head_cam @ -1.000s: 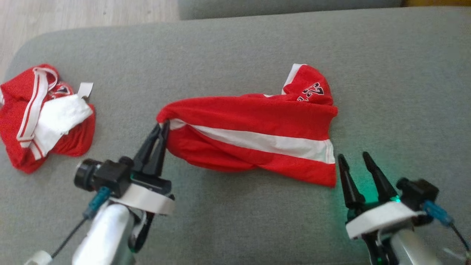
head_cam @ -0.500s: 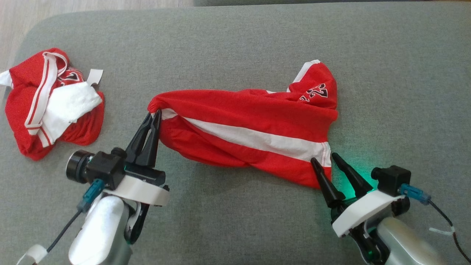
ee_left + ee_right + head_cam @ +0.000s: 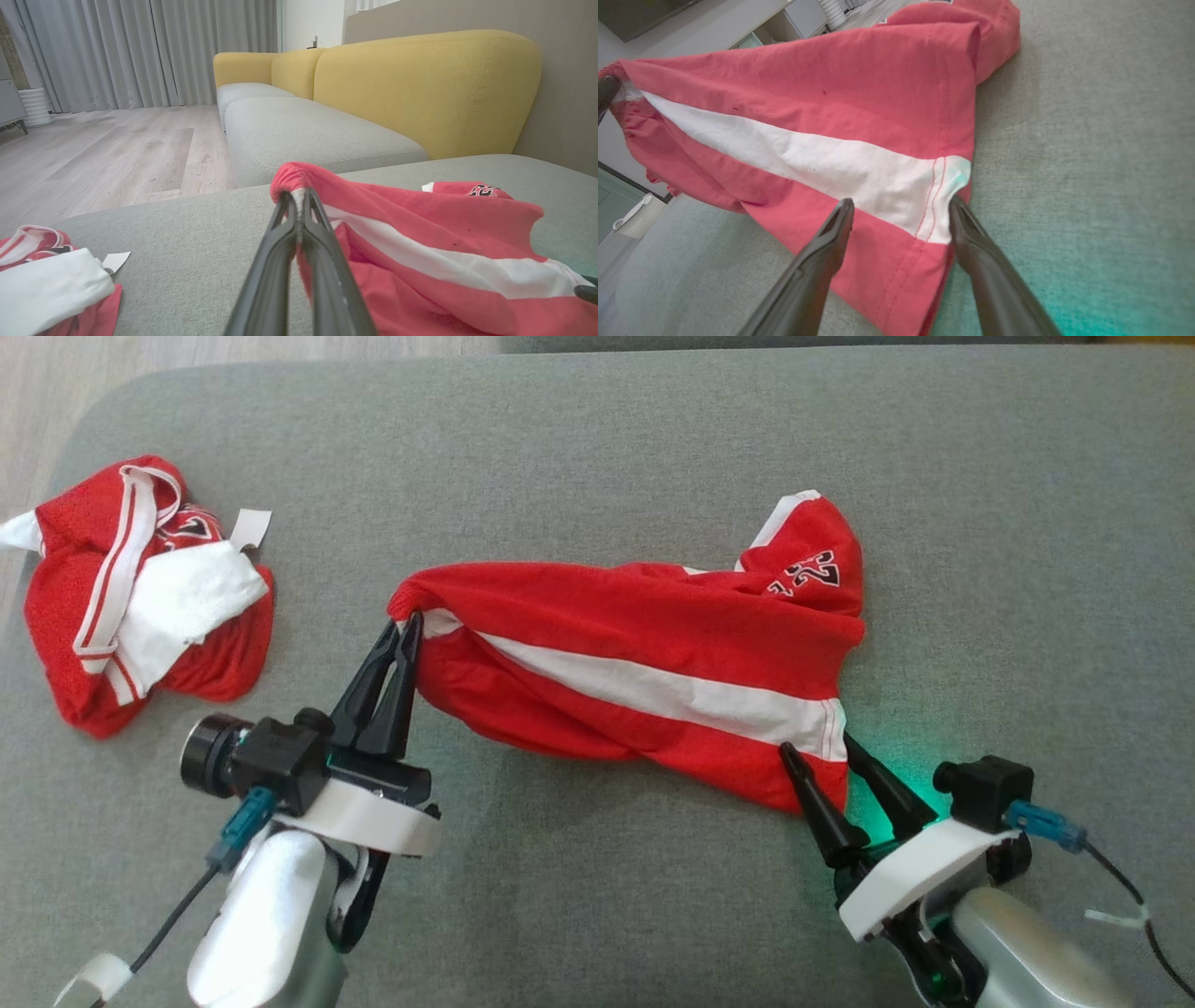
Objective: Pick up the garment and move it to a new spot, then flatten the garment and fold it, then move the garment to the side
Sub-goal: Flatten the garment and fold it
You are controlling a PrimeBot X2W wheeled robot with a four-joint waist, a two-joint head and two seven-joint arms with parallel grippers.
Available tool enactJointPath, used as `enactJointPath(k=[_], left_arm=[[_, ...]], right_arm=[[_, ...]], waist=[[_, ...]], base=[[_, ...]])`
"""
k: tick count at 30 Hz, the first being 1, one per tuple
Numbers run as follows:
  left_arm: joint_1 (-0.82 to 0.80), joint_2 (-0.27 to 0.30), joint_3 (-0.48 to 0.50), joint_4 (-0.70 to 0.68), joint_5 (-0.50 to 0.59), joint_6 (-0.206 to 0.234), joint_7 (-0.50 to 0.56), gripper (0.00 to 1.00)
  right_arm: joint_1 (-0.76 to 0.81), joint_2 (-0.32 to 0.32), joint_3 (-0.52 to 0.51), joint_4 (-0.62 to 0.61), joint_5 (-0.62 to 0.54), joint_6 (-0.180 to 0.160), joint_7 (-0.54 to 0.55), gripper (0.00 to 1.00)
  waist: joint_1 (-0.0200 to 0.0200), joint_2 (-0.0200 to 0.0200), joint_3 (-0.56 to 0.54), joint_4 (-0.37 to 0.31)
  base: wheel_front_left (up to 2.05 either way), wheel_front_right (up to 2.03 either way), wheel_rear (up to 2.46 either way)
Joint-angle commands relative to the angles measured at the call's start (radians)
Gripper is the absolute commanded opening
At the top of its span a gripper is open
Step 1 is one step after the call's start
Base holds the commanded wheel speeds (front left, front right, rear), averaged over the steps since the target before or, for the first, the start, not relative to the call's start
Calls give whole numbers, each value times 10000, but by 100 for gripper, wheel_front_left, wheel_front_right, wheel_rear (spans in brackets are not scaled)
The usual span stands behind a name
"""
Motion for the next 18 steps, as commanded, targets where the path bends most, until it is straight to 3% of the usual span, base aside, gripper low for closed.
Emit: enactJointPath(k=[1, 10, 11, 12, 13, 14, 18], left_arm=[[-488, 135, 444, -243, 91, -33, -95, 0], [-531, 69, 510, -219, 188, -115, -95, 0], [-531, 59, 512, -218, 201, -123, -95, 0], [-529, 49, 512, -214, 214, -131, -95, 0], [-524, 40, 513, -208, 225, -138, -95, 0], [-516, 32, 514, -199, 234, -145, -95, 0], [-465, 41, 562, -255, 280, -169, -95, 0]], right_arm=[[-246, -143, 147, -181, 109, 69, -111, 100], [-370, -147, 257, 3, 448, 69, -111, 100], [-408, -153, 253, 53, 476, 69, -111, 93], [-444, -157, 246, 98, 486, 69, -111, 43], [-474, -158, 242, 131, 491, 69, -111, 26], [-505, -163, 234, 156, 478, 69, -111, 0], [-578, -215, -27, 35, 264, 69, -111, 0]], waist=[[0, 0, 0, 34], [0, 0, 53, 182], [0, 0, 58, 196], [0, 0, 61, 208], [0, 0, 59, 216], [0, 0, 51, 220], [0, 0, -95, 142]], base=[[0, 0, 0], [0, 0, 0], [0, 0, 0], [0, 0, 0], [0, 0, 0], [0, 0, 0], [0, 0, 0]])
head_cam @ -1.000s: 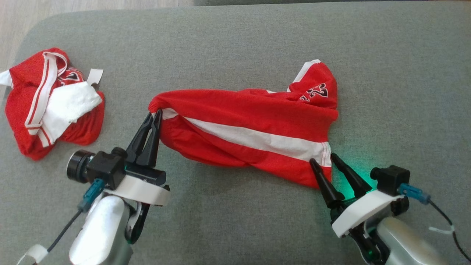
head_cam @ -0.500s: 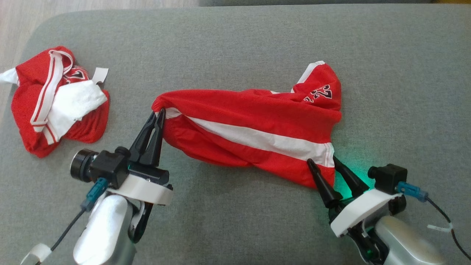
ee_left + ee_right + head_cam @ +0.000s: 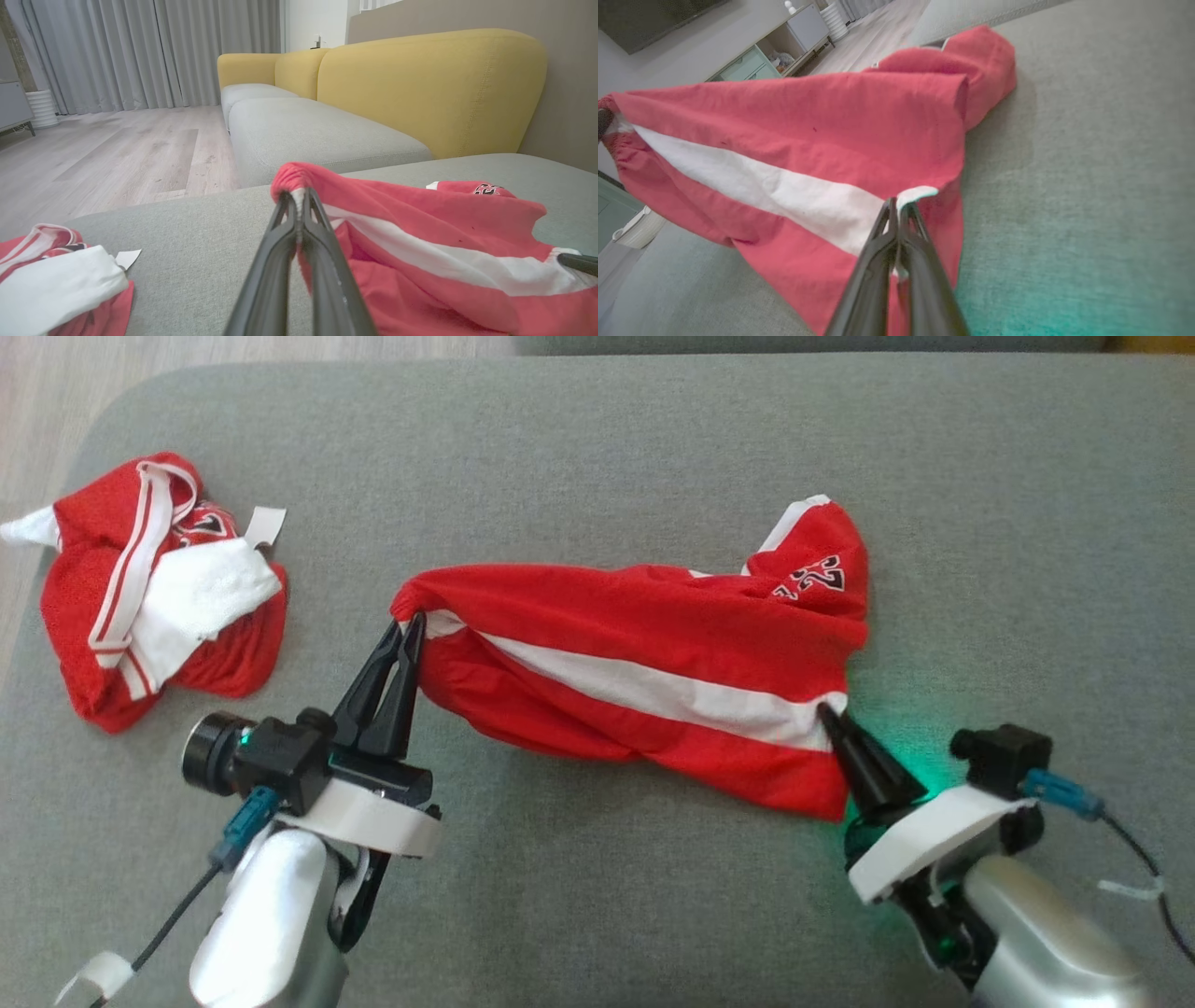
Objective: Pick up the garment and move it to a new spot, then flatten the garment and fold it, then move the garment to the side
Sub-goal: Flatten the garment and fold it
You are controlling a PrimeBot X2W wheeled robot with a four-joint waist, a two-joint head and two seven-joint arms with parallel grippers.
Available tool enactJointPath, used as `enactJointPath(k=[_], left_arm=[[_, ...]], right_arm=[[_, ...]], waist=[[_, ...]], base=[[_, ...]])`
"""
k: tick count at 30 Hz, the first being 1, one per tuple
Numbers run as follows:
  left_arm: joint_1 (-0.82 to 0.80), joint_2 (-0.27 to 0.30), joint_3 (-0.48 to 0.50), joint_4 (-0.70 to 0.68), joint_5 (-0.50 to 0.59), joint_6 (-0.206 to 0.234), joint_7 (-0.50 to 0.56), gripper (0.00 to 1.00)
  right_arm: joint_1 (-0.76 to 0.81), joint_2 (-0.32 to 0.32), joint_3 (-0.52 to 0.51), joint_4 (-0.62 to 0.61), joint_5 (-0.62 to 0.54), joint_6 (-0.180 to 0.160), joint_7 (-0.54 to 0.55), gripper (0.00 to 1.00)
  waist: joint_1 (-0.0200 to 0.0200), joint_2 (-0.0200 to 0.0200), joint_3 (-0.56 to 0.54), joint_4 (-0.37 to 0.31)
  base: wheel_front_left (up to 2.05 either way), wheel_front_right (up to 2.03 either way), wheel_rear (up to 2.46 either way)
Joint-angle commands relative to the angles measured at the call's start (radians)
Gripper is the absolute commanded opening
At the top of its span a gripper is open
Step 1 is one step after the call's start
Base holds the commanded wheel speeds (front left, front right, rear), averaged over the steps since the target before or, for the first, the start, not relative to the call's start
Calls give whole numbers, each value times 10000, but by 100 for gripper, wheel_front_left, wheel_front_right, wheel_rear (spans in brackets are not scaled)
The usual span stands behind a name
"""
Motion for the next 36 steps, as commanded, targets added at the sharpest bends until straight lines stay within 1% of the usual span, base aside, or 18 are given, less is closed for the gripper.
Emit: enactJointPath(k=[1, 3, 6, 8, 10, 14, 17, 19, 22, 25, 28, 31, 34, 35, 36], left_arm=[[-458, 141, 440, -399, 80, -34, -95, 0], [-521, 139, 439, -566, 82, -52, -95, 0], [-991, 201, 221, -854, 74, -86, -95, 0], [-1622, 319, -72, -944, 81, -103, -95, 0], [-2550, 505, -556, -938, 97, -111, -68, 0], [-5123, 853, -1834, -547, -375, -115, 232, 0], [-7320, 1022, -2699, 233, -834, -116, 369, 0], [-8790, 1103, -3149, 835, -934, -117, 284, 0], [-10724, 1042, -3359, 1592, -893, -117, 39, 0], [-11935, 929, -3309, 1905, -797, -117, -77, 0], [-12216, 991, -3321, 1607, -782, -118, -87, 0], [-11786, 1384, -3415, 1122, -920, -118, -91, 0], [-10621, 1988, -3574, 647, -1020, -118, -92, 0], [-9567, 2410, -3702, 250, -943, -118, -93, 0], [-8983, 2566, -3770, 51, -919, -118, -93, 0]], right_arm=[[-43, -226, -176, -340, -159, 69, -111, 0], [-10, -307, -743, -664, -419, 69, -111, 0], [-34, -498, -1829, -1504, -858, 69, -111, 0], [-257, -758, -2399, -2135, -1220, 69, -111, 0], [-735, -1128, -2700, -2574, -1515, 69, -111, 0], [-2612, -2002, -3036, -2735, -1778, 69, -111, 0], [-4451, -2426, -3254, -2560, -1903, 69, -111, 0], [-5623, -2620, -3368, -2401, -2036, 69, -111, 0], [-7116, -2790, -3697, -2251, -2325, 69, -111, 0], [-8076, -2935, -3975, -2294, -2603, 69, -111, 0], [-8334, -3047, -4109, -2409, -2796, 69, -111, 0], [-8072, -3189, -4097, -2661, -2878, 69, -111, 0], [-7174, -3170, -4037, -2955, -2858, 69, -111, 0], [-6327, -3086, -4066, -3163, -2919, 69, -111, 0], [-5830, -2999, -4241, -3280, -2969, 69, -111, 0]], waist=[[0, 0, -107, -75], [0, 0, -235, -158], [0, 0, -354, -327], [0, 0, -360, -494], [0, 0, -266, -703], [0, 0, 274, -1107], [0, 0, 903, -1435], [0, 0, 1298, -1624], [0, 0, 1873, -1819], [0, 0, 2303, -1926], [0, 0, 2536, -1935], [0, 0, 2807, -1862], [0, 0, 2991, -1793], [0, 0, 3029, -1738], [0, 0, 3031, -1677]], base=[[0, 0, 0], [0, 0, 0], [0, 0, 0], [0, 0, 0], [0, 0, 0], [0, 0, 0], [0, 0, 0], [0, 0, 0], [0, 0, 0], [0, 0, 0], [0, 0, 0], [0, 0, 0], [0, 0, 0], [0, 0, 0], [0, 0, 0]])
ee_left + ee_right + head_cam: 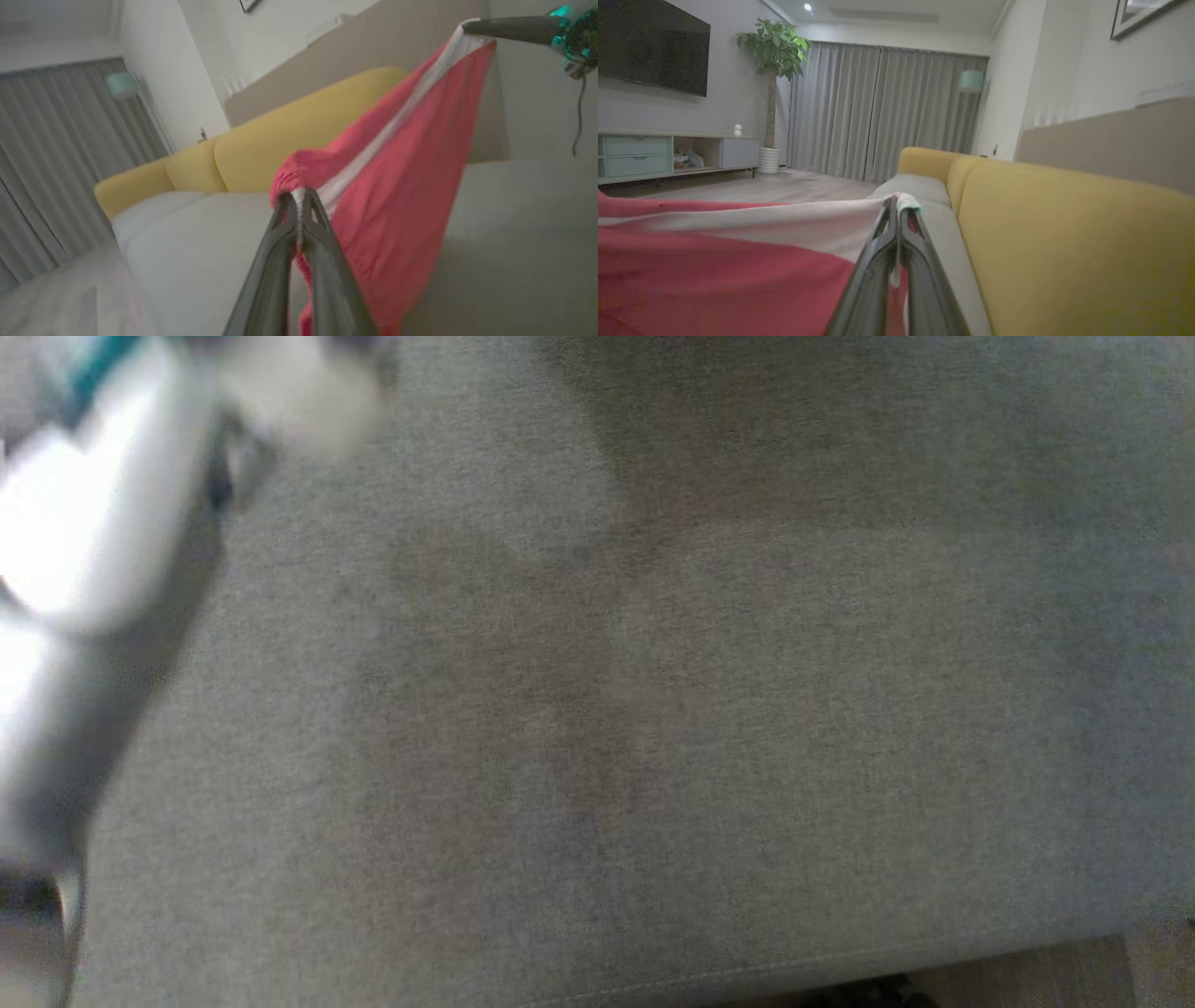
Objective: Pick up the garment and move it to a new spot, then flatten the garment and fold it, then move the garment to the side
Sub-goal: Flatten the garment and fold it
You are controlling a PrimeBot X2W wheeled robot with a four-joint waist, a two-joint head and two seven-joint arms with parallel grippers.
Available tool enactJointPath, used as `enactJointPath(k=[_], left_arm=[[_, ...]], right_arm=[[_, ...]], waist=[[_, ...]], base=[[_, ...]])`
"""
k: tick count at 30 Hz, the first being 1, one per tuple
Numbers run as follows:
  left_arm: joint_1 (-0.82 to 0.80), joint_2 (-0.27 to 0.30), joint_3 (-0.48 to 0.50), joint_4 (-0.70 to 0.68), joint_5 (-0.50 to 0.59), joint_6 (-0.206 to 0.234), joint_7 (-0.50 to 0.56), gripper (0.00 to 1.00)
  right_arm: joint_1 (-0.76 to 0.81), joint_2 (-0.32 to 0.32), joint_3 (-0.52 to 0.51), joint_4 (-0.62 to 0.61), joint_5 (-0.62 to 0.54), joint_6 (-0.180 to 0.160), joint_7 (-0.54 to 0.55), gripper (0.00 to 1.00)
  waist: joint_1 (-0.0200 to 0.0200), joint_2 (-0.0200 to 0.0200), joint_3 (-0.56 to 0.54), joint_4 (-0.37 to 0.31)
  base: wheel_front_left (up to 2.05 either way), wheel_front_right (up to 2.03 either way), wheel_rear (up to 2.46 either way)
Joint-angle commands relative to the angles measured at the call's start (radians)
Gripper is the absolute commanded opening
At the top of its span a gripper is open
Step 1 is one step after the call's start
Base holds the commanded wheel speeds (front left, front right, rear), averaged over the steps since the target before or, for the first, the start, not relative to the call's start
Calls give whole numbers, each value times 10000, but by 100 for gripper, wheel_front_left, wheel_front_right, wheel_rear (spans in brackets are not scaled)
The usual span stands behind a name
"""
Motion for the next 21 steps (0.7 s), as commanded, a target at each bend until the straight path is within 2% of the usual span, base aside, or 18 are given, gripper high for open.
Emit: enactJointPath(k=[1, 7, 11, 17, 21], left_arm=[[447, 512, 220, -584, 97, 18, -7, 0], [4196, 751, 155, -1614, 281, 401, -8, 0], [6310, 904, 82, -1996, 377, 754, -8, 0], [8425, 952, -239, -2380, 235, 895, -8, 0], [9253, 1245, -655, -2668, 362, 967, 184, 0]], right_arm=[[947, 28, -284, -444, -111, 67, -21, 0], [5059, 794, -1589, -1414, -614, 67, -21, 0], [7515, 1143, -1758, -1963, -680, 67, -21, 0], [10055, 845, -1873, -2652, -18, 67, -21, 0], [11362, 549, -2206, -3231, 265, 67, -16, 0]], waist=[[-4, 1, -14, 120], [-4, 1, -595, 397], [-4, 1, -1296, 289], [-4, 1, -2445, 366], [-4, 1, -3149, 469]], base=[[0, 0, 0], [0, 0, 0], [0, 0, 0], [0, 0, 0], [0, 0, 0]])
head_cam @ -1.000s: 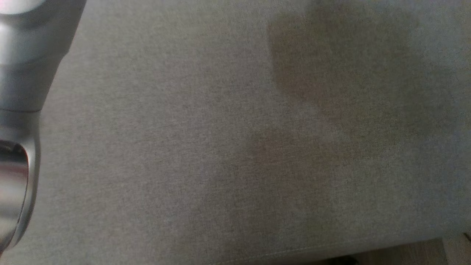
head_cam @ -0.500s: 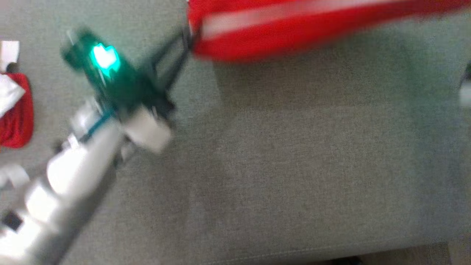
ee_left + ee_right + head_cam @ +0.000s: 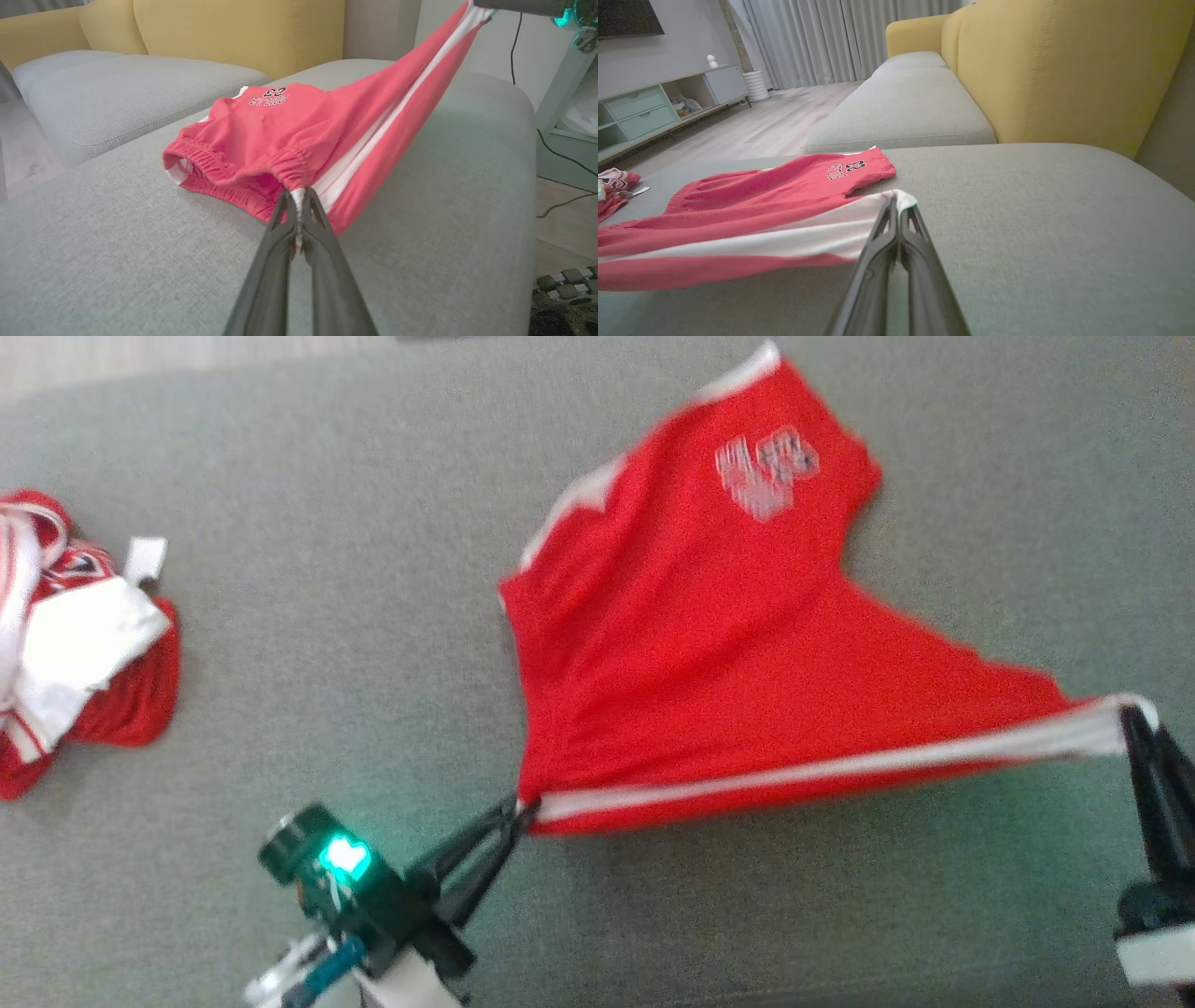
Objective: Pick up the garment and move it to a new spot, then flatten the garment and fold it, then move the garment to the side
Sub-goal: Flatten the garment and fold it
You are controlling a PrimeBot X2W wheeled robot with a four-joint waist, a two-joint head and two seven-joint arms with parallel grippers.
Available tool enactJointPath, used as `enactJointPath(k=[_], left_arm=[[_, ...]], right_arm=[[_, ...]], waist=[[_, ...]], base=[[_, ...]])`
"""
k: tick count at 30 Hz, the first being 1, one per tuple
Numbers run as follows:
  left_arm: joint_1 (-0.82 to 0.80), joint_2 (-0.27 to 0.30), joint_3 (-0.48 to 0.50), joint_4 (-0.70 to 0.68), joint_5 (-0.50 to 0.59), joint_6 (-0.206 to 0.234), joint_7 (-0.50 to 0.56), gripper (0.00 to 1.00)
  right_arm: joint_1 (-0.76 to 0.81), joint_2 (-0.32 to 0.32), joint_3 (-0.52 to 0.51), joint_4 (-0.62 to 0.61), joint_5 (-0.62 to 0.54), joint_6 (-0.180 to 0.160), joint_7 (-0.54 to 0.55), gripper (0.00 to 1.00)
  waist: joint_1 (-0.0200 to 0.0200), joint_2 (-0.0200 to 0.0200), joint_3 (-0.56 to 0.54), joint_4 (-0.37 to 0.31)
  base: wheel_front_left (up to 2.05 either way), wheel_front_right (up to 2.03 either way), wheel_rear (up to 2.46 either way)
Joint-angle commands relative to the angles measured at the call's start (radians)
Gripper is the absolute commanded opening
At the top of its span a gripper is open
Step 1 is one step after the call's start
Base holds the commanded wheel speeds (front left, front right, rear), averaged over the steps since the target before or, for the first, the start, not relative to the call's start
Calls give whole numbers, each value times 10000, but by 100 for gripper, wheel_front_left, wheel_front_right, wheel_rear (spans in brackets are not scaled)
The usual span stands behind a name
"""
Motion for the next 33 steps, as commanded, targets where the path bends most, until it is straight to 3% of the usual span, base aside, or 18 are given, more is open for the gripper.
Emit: enactJointPath(k=[1, 6, 15, 26, 33], left_arm=[[37, 423, 310, -460, -44, 132, 101, 0], [65, 325, 614, -1137, -579, 326, 460, 0], [-1768, -817, 1140, -733, -1275, 218, 948, 0], [-3962, -2110, 1606, 1298, -2384, -207, 1675, 0], [-4647, -2495, 1723, 1804, -2388, -50, 1514, 0]], right_arm=[[387, -520, -140, -436, 141, 67, 48, 0], [463, -969, -380, -829, 163, 67, 708, 0], [-2098, -1732, 238, -358, 463, 67, 2005, 0], [-7394, -2923, 3512, 2462, 1022, 67, 2734, 0], [-9722, -3104, 5562, 4315, 1245, 67, 2197, 0]], waist=[[3, -1, -655, 112], [3, -1, -717, 304], [3, -1, 272, 852], [3, -1, 1804, 1400], [3, -1, 2569, 1908]], base=[[0, 0, 0], [0, 0, 0], [0, 0, 0], [0, 0, 0], [0, 0, 0]])
